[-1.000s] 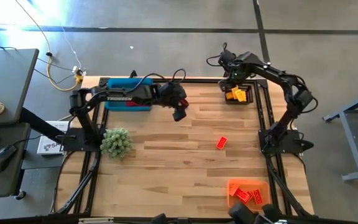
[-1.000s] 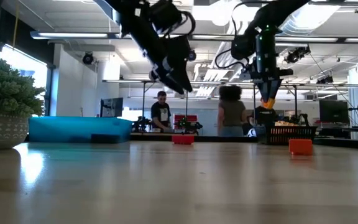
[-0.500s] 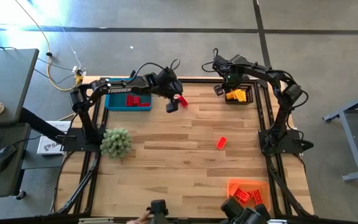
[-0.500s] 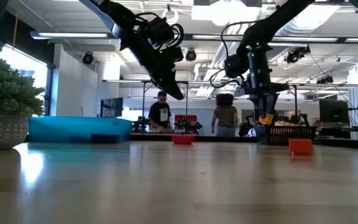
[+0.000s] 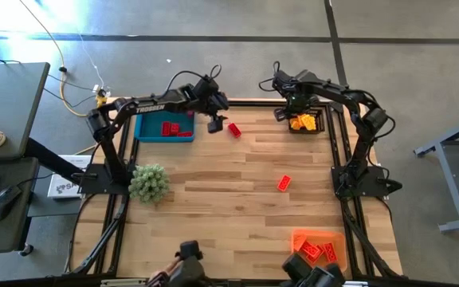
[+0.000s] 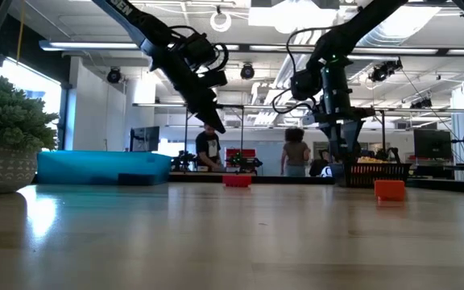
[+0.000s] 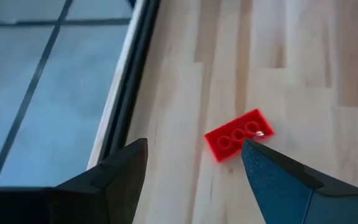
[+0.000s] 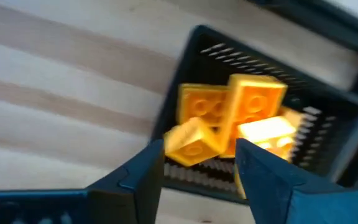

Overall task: Sort & place blocks by color
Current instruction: Put the red game piece into the blue bin

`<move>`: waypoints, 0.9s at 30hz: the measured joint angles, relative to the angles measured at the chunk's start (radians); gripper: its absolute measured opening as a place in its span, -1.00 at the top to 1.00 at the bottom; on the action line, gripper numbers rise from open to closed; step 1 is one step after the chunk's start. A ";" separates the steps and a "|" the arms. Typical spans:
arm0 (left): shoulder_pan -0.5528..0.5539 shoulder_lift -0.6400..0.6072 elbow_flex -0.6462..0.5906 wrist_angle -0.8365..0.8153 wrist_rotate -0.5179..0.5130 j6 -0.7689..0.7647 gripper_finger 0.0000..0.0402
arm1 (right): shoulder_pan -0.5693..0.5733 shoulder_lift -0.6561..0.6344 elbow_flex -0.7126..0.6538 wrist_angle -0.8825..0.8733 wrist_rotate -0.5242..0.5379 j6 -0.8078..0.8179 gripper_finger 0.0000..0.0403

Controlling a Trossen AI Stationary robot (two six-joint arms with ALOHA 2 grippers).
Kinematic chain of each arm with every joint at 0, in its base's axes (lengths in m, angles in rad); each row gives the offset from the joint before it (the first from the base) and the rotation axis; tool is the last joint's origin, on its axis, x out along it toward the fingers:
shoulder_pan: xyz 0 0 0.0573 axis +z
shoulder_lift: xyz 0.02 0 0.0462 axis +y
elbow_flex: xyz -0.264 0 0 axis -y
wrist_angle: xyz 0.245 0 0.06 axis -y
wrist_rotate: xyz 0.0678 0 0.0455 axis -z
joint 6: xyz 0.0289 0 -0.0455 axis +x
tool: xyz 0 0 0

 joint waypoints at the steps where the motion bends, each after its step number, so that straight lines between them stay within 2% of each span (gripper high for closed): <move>1: 0.007 -0.005 0.000 -0.009 -0.009 -0.018 -0.25 | 0.000 0.000 0.005 -0.001 -0.027 0.004 0.08; 4: 0.024 -0.033 0.000 -0.051 -0.043 -0.040 -0.25 | 0.006 0.000 0.038 -0.001 -0.081 0.048 0.02; 10: 0.073 -0.133 0.000 -0.146 -0.096 -0.057 -0.25 | 0.075 -0.001 0.145 0.037 -0.068 0.105 0.00; 18: 0.125 -0.290 0.001 -0.208 -0.193 -0.082 -0.25 | 0.190 -0.002 0.210 0.313 -0.056 0.112 0.00; 27: 0.192 -0.411 0.001 -0.337 -0.200 -0.285 -0.25 | 0.269 -0.001 0.210 0.602 -0.060 0.025 0.00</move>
